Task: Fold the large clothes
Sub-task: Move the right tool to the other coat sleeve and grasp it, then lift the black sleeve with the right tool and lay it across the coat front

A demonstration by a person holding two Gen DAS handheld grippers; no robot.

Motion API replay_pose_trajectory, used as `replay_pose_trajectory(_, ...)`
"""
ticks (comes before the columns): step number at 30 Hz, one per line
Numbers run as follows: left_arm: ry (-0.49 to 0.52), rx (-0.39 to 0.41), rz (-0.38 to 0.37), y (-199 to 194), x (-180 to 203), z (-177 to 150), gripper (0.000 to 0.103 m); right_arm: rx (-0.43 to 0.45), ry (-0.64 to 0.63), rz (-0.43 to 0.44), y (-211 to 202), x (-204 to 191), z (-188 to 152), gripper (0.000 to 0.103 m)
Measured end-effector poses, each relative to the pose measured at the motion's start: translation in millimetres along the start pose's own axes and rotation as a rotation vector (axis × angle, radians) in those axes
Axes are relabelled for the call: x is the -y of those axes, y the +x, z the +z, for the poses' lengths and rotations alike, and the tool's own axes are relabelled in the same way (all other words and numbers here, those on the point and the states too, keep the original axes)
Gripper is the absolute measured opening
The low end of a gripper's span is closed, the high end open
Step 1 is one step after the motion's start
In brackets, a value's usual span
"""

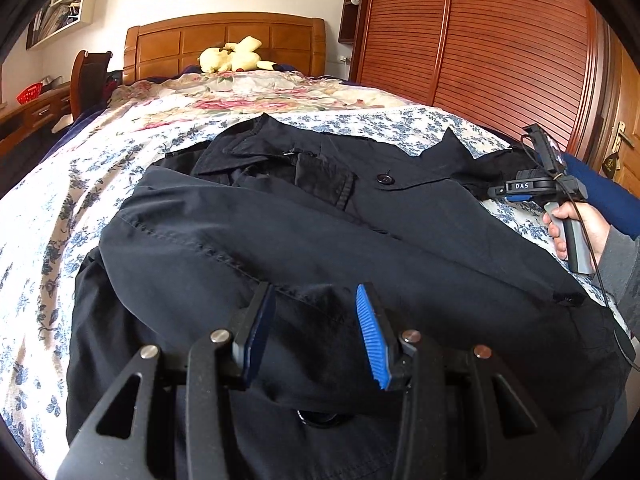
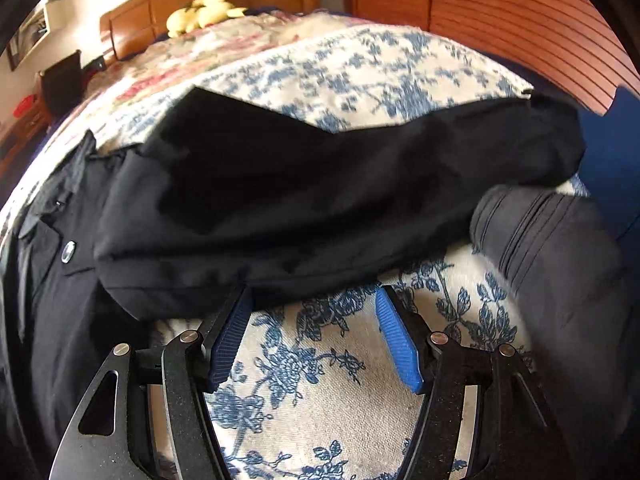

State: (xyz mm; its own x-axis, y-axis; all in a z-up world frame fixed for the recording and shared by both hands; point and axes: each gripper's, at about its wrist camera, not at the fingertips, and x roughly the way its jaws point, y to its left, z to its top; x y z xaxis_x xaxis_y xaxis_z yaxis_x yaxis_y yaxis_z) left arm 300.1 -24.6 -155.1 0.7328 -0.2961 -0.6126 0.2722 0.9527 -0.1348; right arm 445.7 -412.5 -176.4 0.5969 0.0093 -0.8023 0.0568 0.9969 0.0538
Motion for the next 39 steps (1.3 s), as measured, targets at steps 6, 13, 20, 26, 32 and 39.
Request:
replay_pose_trajectory(6,0.000,0.000,-0.001,0,0,-1,0.041,-0.002,-0.001,0.009,5,-1,6,0.066)
replay_pose_trajectory(13,0.001,-0.002,0.000,0,0,-1,0.041,0.000,-0.043,-0.008,11,-12,21,0.013)
replay_pose_trajectory(20,0.004,-0.001,0.001,0,0,-2,0.041,0.135,-0.171,0.009,-31,-49,33,0.001)
replay_pose_trajectory(26,0.004,0.000,0.004,-1,0,-2,0.041,0.211,-0.312,0.161,-88,-111,28,0.001)
replay_pose_trajectory(32,0.006,0.000,0.005,-1,0,-2,0.041,0.205,-0.463,0.305,-126,-176,-7,0.001)
replay_pose_trajectory(39,0.006,0.000,0.005,-1,1,-1,0.041,0.160,-0.412,0.267,-115,-168,-15,0.001)
